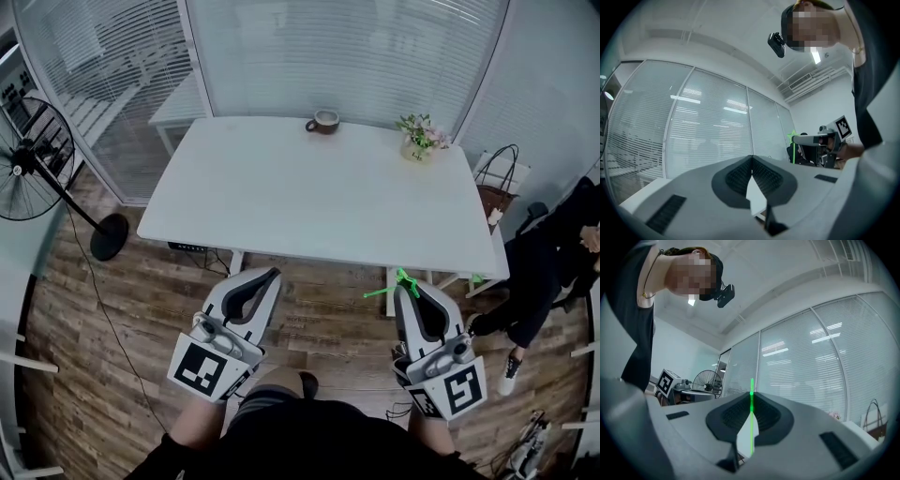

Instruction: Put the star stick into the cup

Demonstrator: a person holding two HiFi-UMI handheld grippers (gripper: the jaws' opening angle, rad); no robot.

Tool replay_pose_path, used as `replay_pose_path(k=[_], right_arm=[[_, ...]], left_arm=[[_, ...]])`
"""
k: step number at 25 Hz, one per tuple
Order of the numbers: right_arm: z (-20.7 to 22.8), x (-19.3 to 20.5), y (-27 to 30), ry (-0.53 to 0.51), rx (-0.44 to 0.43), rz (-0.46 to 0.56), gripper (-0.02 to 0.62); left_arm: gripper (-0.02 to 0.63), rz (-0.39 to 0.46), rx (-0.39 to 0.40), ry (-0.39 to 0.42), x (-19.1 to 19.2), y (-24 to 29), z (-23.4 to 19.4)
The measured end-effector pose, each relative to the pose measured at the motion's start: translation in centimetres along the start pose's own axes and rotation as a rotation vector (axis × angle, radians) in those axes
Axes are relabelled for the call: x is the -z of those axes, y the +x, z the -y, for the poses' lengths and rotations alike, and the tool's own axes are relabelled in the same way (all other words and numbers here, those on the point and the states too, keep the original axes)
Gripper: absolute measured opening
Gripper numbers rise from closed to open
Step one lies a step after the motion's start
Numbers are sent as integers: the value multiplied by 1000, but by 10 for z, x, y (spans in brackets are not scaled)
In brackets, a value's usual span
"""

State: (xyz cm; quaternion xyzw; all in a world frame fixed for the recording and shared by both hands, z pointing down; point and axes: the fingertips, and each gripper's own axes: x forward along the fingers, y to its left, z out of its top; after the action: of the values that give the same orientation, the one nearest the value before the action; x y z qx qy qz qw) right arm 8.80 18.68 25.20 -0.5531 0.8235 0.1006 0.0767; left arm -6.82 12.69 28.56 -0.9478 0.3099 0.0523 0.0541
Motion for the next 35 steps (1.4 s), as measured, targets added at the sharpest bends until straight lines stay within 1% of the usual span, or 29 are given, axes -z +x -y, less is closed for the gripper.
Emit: replay_pose_path(k=[7,13,18,25,35], right_arm=[[7,5,2,-14,-4,-12,20],[17,8,5,-21,9,2,21],[27,15,16,-25,14,-2,21],[45,25,55,-9,0,12,21],[89,47,120,-48,22,-4,20]], left_arm=[[14,-8,-8,-2,3,4,-1],[14,-2,16,20,5,18,-3],[14,-2,27,20,12,33,-12],[14,6,27,25,21,64,-41],[14,22,39,20,30,123,-100]])
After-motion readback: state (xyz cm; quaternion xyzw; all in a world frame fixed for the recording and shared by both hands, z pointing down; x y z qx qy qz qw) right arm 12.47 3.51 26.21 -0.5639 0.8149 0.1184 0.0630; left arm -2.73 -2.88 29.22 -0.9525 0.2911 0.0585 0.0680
